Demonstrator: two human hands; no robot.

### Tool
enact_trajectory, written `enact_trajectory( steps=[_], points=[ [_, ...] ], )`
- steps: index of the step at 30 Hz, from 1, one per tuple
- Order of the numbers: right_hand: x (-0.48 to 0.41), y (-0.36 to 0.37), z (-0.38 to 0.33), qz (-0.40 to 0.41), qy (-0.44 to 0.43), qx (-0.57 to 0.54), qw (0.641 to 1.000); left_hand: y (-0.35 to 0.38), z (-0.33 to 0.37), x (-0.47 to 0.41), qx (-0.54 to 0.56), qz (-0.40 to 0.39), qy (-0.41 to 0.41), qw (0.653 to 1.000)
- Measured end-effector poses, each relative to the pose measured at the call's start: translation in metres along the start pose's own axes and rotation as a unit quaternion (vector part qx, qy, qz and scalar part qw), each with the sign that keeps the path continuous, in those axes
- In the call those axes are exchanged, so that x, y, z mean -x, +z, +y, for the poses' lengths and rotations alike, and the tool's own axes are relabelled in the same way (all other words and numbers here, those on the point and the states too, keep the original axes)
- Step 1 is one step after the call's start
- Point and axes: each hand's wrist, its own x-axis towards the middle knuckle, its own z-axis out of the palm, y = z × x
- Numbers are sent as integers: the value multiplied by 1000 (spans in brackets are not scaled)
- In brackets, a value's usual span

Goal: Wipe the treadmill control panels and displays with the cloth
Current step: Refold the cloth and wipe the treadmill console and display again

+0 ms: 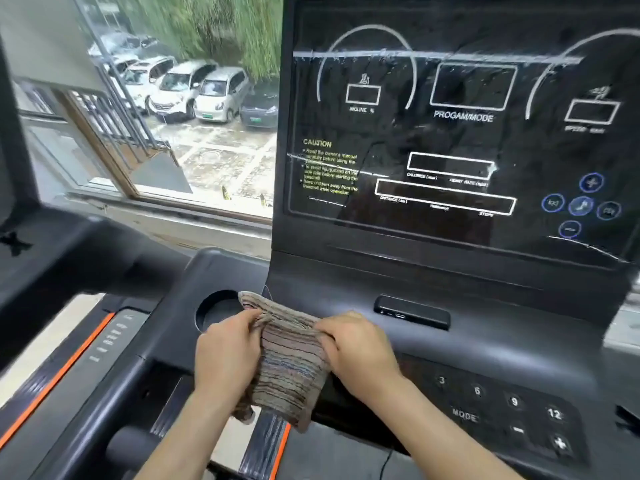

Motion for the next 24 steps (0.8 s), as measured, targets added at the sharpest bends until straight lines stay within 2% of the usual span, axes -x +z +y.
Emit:
enact_trajectory(
  steps=[2,4,7,11,15,17,19,21,23,24],
  points=[
    [-7,-21,7,52,7,-48,997,-15,16,-10,63,14,-10,998],
    [-18,-47,8,166,-10,-74,983,-29,45,-28,129,71,11,989],
    [-37,-80,17,289,-18,-39,956,-31,98,-64,153,166,48,973],
    [-35,-86,59,283,19,60,957,6,143,-72,126,122,81,981],
    [-15,-90,89,264,21,50,963,35,176,-35,90,123,209,966],
    [-6,-105,96,286,45,23,957,37,202,-25,128,92,239,958],
    [1,-130,101,343,96,-30,934,29,224,-28,218,72,195,954],
    [2,-156,100,419,108,-54,900,14,237,-41,308,106,131,936],
    [-9,-166,96,450,63,1,891,-3,246,-59,327,171,133,920],
    [-18,-164,94,425,45,47,903,-8,250,-66,312,190,149,919]
  ],
)
